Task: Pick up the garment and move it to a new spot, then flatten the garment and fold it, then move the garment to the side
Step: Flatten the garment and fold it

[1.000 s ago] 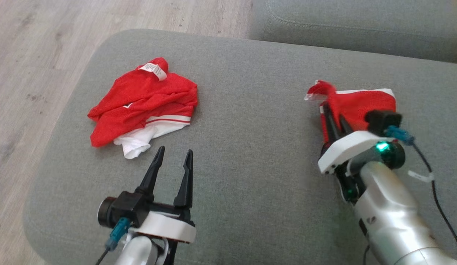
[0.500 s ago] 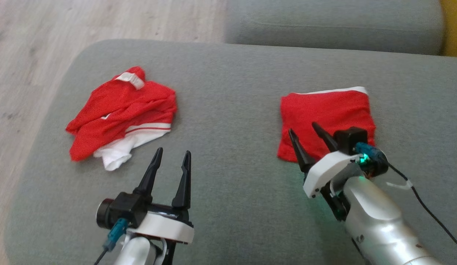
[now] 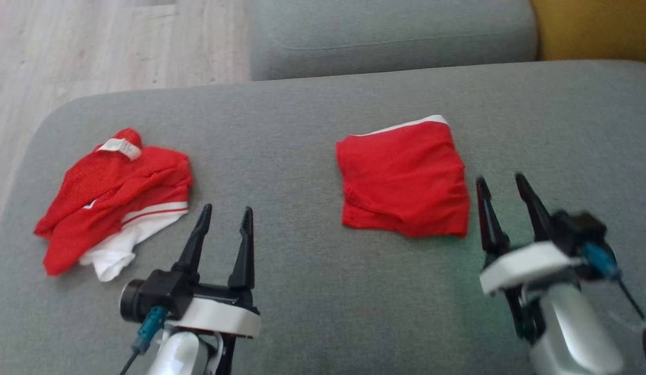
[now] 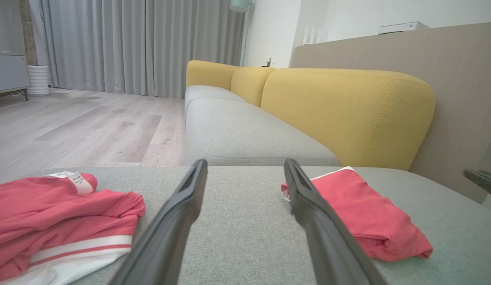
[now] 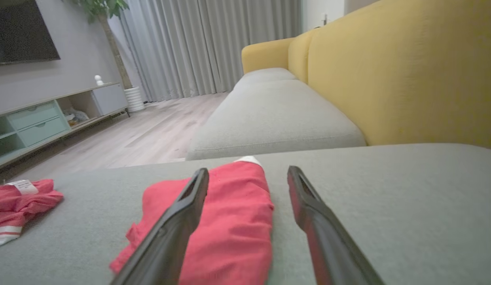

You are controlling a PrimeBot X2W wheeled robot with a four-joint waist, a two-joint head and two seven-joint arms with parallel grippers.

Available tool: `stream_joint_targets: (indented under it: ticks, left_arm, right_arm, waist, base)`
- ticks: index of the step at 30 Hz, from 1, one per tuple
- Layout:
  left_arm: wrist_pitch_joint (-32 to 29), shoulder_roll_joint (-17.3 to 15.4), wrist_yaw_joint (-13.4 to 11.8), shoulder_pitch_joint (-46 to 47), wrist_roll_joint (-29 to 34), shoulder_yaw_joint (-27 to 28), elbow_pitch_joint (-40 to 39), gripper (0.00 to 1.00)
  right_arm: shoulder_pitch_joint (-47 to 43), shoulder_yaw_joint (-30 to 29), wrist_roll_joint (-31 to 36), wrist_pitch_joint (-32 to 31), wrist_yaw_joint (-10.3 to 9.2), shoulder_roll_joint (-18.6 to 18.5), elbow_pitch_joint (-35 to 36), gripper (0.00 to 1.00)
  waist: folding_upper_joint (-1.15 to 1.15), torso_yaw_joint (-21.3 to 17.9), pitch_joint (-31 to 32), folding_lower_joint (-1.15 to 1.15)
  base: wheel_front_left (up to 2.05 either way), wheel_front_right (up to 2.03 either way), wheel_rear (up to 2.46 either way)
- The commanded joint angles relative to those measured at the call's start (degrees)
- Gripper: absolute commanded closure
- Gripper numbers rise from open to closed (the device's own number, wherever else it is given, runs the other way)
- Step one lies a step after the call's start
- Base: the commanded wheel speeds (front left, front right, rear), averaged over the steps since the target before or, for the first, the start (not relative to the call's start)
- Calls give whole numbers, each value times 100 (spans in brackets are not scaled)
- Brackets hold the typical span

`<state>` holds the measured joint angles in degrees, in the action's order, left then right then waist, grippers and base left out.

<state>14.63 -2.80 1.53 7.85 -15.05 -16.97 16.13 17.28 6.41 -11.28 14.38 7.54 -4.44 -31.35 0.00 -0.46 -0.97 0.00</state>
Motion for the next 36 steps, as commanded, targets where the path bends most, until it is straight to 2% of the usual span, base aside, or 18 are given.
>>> stream_joint_targets:
  ticks: [1, 5, 9, 10, 11, 19, 25, 31, 36]
  left_arm:
    - [37, -13, -5, 128, 52, 243, -218, 0]
    - [37, -11, 16, 98, 98, 293, -261, 0]
    - [37, -10, 57, 156, 104, 256, -288, 0]
    - [37, -10, 62, 183, 93, 240, -294, 0]
    - [37, -9, 70, 250, 71, 184, -309, 0]
    - [37, -9, 43, 600, -51, -151, -343, 0]
    - [37, -9, -6, 840, -169, -395, -363, 0]
    - [37, -9, -75, 964, -276, -546, -357, 0]
    - [37, -9, -118, 981, -318, -576, -348, 0]
  right_arm:
    - [-47, 2, 109, 61, -5, 86, 377, 0]
    - [-450, -216, 253, 61, -5, 137, 769, 0]
    - [-474, -281, 333, 62, -5, 151, 940, 0]
    - [-428, -275, 349, 62, -5, 152, 953, 67]
    - [-288, -271, 383, 62, -5, 154, 965, 100]
    - [780, -485, 542, -96, -5, 121, 501, 100]
    - [1637, -845, 948, -138, -5, -45, -615, 100]
    - [2124, -1288, 1203, -191, -5, -264, -2031, 100]
    - [2318, -1270, 1257, -46, -5, -234, -2456, 100]
  waist:
    - [0, -98, -14, 0]
    - [0, -175, -112, 0]
    - [0, -119, -286, 0]
    - [0, -86, -346, 0]
    - [0, 15, -511, 0]
    - [0, 634, -1264, 0]
    - [0, 1105, -1646, 0]
    - [0, 1354, -1777, 0]
    - [0, 1403, -1738, 0]
  base:
    - [0, 0, 0]
    - [0, 0, 0]
    - [0, 0, 0]
    - [0, 0, 0]
    - [0, 0, 0]
    - [0, 0, 0]
    - [0, 0, 0]
    - [0, 0, 0]
    - [0, 0, 0]
